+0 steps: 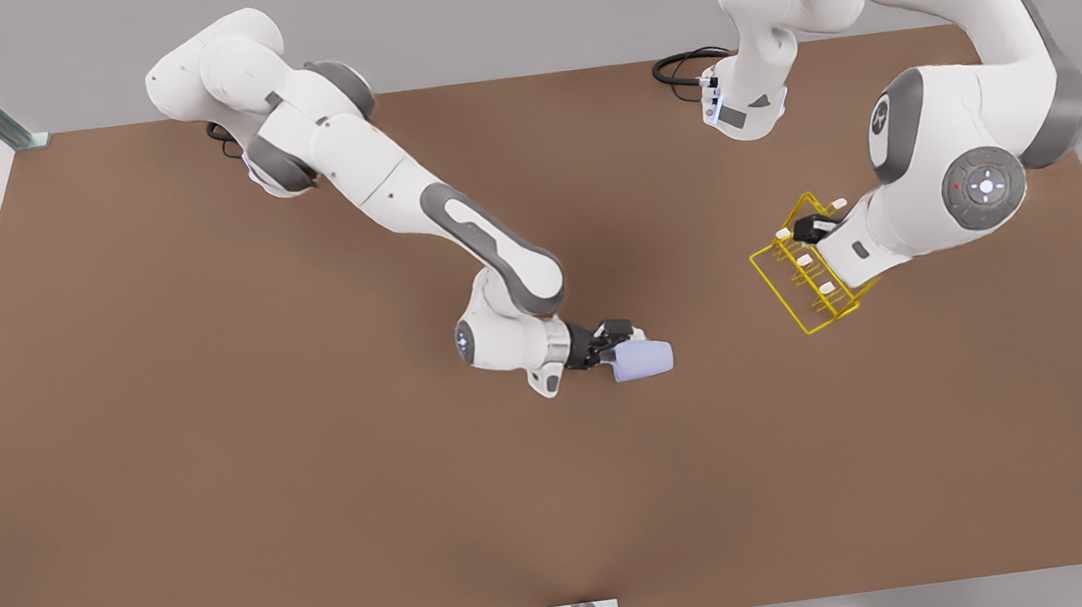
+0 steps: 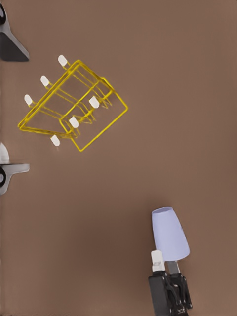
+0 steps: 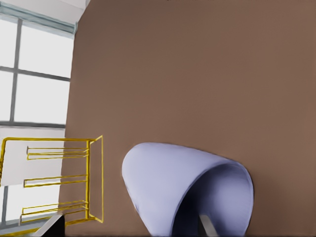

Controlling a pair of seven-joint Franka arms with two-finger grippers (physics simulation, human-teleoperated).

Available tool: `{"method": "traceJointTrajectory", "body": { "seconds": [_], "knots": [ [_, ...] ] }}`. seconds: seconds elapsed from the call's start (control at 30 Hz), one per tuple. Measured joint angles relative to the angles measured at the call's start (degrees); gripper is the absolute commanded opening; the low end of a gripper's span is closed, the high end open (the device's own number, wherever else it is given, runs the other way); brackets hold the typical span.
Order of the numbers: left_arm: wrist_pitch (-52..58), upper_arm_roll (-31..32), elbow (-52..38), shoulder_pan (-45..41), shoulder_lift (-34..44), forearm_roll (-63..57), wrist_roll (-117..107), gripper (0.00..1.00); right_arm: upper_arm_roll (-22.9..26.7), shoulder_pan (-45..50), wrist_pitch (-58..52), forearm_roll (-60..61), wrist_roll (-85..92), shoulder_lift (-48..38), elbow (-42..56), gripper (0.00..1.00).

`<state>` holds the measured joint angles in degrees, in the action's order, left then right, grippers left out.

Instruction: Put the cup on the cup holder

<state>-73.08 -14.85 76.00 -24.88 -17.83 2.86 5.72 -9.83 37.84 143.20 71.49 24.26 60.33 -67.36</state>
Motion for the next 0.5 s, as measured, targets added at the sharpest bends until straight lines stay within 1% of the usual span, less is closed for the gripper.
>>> {"method": "traceJointTrajectory", "body": {
  "seconds": [0.07,0.13,0.17,0.2,0.23,0.27,0.3,0.33,0.37,0.43,0.47,0.5],
  "knots": [
    [-1.57,1.20,1.41,-0.67,-0.59,0.03,-4.34,1.00,0.07,-4.01,-3.44,-4.61,1.01,-2.44,-3.13,1.00],
    [-3.32,1.51,3.14,-0.67,-0.89,0.09,-8.47,1.00,0.13,-11.67,-10.36,-14.90,1.96,-4.23,-3.70,1.00],
    [-4.60,1.67,4.10,-1.23,-1.74,0.13,-10.88,1.00,0.37,-16.04,-15.55,-21.55,2.42,-6.06,-3.39,1.00],
    [-6.87,3.33,5.92,-2.29,-3.46,0.18,-14.04,1.00,1.97,-19.97,-23.09,-29.46,2.84,-8.19,-0.07,1.00],
    [-9.73,5.04,8.10,-3.68,-5.13,0.21,-17.62,1.00,6.36,-21.70,-31.87,-36.98,3.20,-10.24,5.39,1.00],
    [-13.42,6.23,11.24,-5.12,-6.07,0.24,-21.55,1.00,12.11,-21.19,-40.46,-43.97,3.19,-14.35,10.60,1.00],
    [-17.89,7.38,14.29,-5.95,-6.59,0.25,-25.83,1.00,14.72,-19.60,-47.72,-50.32,2.59,-20.34,13.31,1.00],
    [-22.99,8.03,17.48,-6.71,-6.81,0.27,-30.23,1.00,14.79,-18.20,-53.84,-55.01,1.37,-26.79,14.19,1.00],
    [-28.19,8.37,19.65,-7.27,-7.09,0.29,-34.84,1.00,14.33,-17.30,-59.01,-58.24,-0.33,-33.17,12.42,1.00],
    [-36.67,8.62,21.41,-7.51,-8.01,0.60,-44.36,1.00,13.98,-17.00,-65.65,-62.58,-4.02,-44.64,2.97,1.00],
    [-40.08,8.66,21.84,-7.63,-8.23,1.33,-48.95,1.00,13.97,-17.34,-67.46,-64.08,-5.74,-48.16,-2.02,1.00],
    [-43.13,8.68,22.27,-7.81,-8.32,2.57,-53.31,1.00,14.02,-17.83,-68.68,-65.59,-7.39,-49.95,-6.36,1.00]
  ]
}}
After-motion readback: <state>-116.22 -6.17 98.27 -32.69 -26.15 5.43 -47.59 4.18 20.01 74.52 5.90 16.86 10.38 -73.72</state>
